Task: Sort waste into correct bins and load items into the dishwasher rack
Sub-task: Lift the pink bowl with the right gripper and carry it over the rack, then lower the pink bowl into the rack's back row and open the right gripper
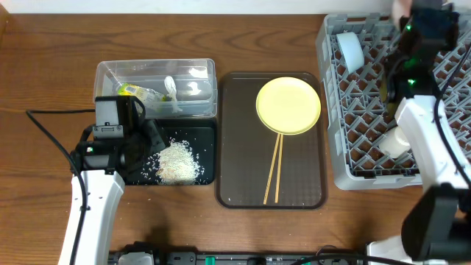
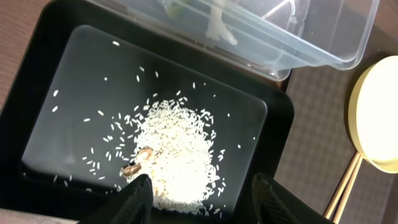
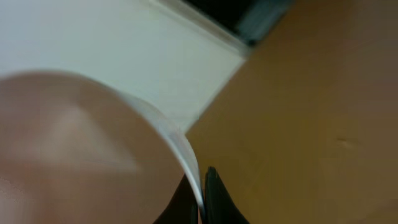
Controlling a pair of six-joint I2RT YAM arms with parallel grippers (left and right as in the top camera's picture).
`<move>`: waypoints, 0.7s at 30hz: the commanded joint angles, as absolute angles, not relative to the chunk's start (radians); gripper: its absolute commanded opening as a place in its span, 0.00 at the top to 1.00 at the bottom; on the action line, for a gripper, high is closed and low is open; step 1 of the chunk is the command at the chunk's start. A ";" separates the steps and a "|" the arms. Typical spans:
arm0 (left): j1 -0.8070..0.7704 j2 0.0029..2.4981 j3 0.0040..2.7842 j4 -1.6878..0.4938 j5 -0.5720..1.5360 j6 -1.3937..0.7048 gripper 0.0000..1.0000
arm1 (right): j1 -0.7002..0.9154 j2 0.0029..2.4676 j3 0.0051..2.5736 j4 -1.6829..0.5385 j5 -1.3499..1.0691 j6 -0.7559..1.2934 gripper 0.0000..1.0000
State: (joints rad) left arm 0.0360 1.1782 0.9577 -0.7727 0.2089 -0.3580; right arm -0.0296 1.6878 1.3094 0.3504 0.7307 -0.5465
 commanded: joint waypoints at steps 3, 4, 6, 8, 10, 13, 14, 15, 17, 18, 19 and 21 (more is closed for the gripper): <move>0.039 1.184 0.960 -0.773 0.200 -0.340 0.45 | -0.088 1.826 1.311 0.514 0.815 -0.690 0.99; 0.039 1.184 0.960 -0.773 0.200 -0.340 0.45 | -0.094 1.851 1.311 0.555 0.810 -0.690 0.99; 0.039 1.184 0.960 -0.773 0.200 -0.340 0.45 | -0.102 1.900 1.312 0.612 0.782 -0.690 0.99; 0.039 1.184 0.960 -0.773 0.200 -0.340 0.45 | -0.107 1.946 1.312 0.649 0.755 -0.690 0.99; 0.039 1.184 0.960 -0.774 0.200 -0.340 0.45 | -0.109 1.993 1.312 0.678 0.726 -0.698 0.99; 0.039 1.184 0.960 -0.774 0.200 -0.340 0.45 | -0.108 2.049 1.312 0.709 0.698 -0.719 0.99; 0.039 1.184 0.960 -0.774 0.200 -0.340 0.45 | -0.107 2.068 1.312 0.723 0.693 -0.732 0.99; 0.039 1.184 0.960 -0.774 0.200 -0.340 0.45 | -0.107 2.082 1.312 0.736 0.691 -0.738 0.99; 0.039 1.184 0.960 -0.774 0.200 -0.340 0.45 | -0.106 2.104 1.312 0.767 0.691 -0.742 0.99; 0.039 1.184 0.960 -0.774 0.200 -0.340 0.45 | -0.106 2.116 1.312 0.783 0.691 -0.743 0.99; 0.039 1.184 0.960 -0.773 0.200 -0.340 0.45 | -0.106 2.125 1.312 0.794 0.691 -0.743 0.99; 0.039 1.184 0.960 -0.773 0.200 -0.340 0.45 | -0.106 2.134 1.312 0.797 0.691 -0.743 0.99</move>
State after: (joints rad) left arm 0.0357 1.1782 0.9577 -0.7742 0.2092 -0.3580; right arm -0.1017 2.1197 1.3087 0.7837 0.7025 -0.7280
